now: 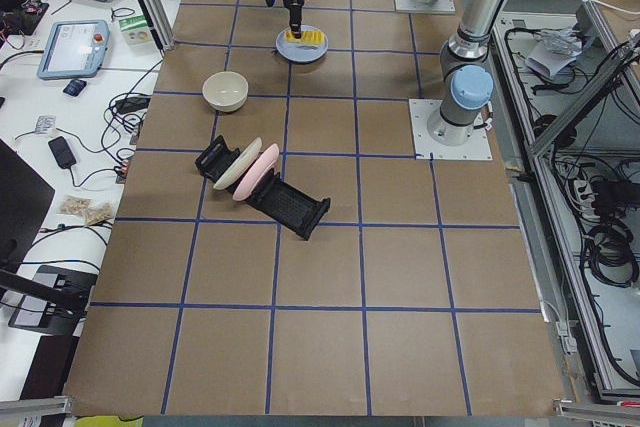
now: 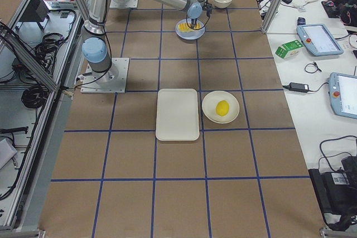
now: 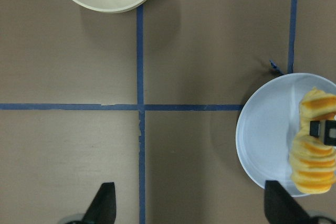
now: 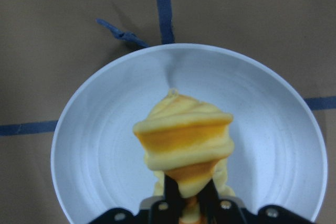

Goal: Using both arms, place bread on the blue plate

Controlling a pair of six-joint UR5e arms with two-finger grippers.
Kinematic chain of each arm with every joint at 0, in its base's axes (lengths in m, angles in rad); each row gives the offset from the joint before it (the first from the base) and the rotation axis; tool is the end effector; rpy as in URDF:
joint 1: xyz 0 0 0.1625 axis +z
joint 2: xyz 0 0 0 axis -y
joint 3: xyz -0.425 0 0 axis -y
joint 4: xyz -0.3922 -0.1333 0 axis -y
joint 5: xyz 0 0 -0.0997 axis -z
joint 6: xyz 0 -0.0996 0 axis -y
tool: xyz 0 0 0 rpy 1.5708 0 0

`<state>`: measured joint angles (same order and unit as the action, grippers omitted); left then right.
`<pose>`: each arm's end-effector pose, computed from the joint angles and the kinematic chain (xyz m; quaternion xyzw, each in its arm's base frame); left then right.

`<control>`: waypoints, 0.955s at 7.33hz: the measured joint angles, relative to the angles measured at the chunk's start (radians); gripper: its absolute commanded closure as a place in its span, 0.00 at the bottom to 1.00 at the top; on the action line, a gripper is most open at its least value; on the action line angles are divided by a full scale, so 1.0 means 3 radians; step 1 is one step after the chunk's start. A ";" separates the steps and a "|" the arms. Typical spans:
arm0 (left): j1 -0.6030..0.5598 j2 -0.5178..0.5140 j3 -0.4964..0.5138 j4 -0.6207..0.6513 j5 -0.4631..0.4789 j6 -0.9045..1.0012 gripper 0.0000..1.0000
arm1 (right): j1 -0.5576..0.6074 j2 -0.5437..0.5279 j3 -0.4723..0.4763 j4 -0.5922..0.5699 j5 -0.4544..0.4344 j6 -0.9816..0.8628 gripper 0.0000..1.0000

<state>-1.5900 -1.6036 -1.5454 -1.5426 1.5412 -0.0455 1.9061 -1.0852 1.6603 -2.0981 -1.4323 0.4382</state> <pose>-0.1460 -0.5052 0.4869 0.0130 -0.9998 0.0099 0.0151 0.3436 -0.5393 0.2217 0.0529 0.9959 0.0482 0.0551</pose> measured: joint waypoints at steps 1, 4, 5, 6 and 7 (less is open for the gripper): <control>0.0047 0.0045 0.0125 -0.0248 -0.0003 0.0052 0.00 | 0.0003 0.0006 0.0001 -0.0001 -0.0001 0.0012 0.00; 0.0058 0.0115 0.0161 -0.0373 0.0056 0.0119 0.00 | 0.0003 -0.0003 -0.0023 -0.0001 0.0001 0.0090 0.00; 0.0055 0.0143 0.0164 -0.0347 0.0170 0.0112 0.00 | -0.0003 -0.0032 -0.0048 0.0010 -0.0016 0.0097 0.00; 0.0054 0.0154 0.0156 -0.0305 0.0214 0.0089 0.00 | -0.0036 -0.0140 -0.0076 0.0093 -0.0062 0.0076 0.00; 0.0065 0.0139 0.0149 -0.0248 0.0168 0.0094 0.00 | -0.0127 -0.0329 -0.0098 0.0309 -0.0205 -0.0014 0.00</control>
<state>-1.5703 -1.5618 -1.5009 -1.6171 1.5916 -0.0173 1.8680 -1.1839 1.6308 -2.0054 -1.4938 0.4341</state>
